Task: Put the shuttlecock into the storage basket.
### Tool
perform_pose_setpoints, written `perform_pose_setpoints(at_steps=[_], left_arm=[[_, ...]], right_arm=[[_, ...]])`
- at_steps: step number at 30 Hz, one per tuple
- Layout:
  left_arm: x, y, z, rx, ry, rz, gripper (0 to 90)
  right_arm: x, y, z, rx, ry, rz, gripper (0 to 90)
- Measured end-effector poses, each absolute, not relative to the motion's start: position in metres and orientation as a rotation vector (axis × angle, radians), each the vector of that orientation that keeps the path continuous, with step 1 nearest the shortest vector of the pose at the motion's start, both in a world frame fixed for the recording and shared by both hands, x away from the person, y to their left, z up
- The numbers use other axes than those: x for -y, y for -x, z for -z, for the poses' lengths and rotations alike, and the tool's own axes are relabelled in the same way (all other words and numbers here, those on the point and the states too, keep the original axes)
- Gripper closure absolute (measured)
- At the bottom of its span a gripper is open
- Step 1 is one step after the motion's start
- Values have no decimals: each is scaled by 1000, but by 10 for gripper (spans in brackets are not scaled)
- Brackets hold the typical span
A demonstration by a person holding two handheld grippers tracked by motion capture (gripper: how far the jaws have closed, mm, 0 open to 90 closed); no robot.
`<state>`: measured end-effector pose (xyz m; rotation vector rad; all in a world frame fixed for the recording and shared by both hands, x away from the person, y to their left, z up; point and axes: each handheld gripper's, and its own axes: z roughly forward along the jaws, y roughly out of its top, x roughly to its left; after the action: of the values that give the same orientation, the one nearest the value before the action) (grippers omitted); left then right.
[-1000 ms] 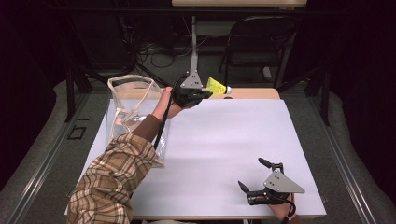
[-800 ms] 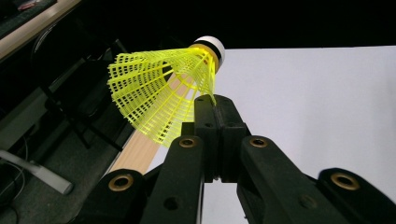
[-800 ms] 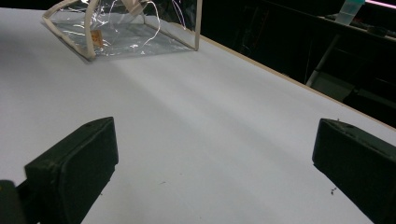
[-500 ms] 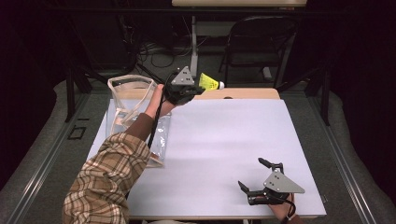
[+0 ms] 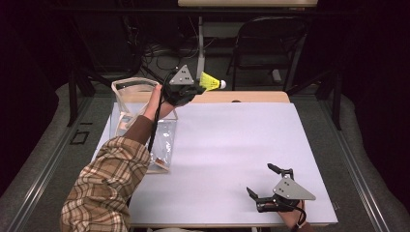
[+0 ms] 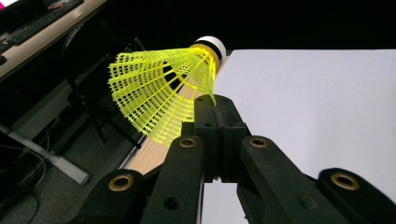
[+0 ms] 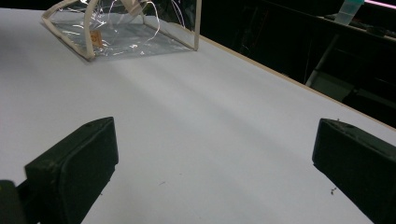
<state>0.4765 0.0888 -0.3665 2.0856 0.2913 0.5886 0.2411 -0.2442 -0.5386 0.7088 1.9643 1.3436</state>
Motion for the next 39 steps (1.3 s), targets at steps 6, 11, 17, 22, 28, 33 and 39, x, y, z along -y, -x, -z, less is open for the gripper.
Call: perform_pose_setpoints(at_steps=[6, 11, 17, 22, 28, 33, 39], left_arm=[[-95, -476, 363, -303, -2077, -599, 897], [-99, -476, 362, -309, -2075, -606, 897], [-103, -476, 360, -315, -2072, -618, 897], [-109, -477, 357, -327, -2062, -627, 897], [-116, -478, 354, -342, -2057, -635, 897], [-122, -477, 351, -353, -2045, -649, 897], [-131, -477, 348, -376, -2024, -652, 896]], right_arm=[[244, -241, 539, -1965, -711, -1344, 0], [244, -241, 539, -1965, -710, -1344, 0], [244, -241, 539, -1964, -708, -1346, 0], [244, -242, 539, -1967, -710, -1342, 0], [244, -242, 539, -1964, -711, -1344, 0], [244, -242, 539, -1966, -712, -1341, 0], [244, -242, 539, -1965, -714, -1342, 0]])
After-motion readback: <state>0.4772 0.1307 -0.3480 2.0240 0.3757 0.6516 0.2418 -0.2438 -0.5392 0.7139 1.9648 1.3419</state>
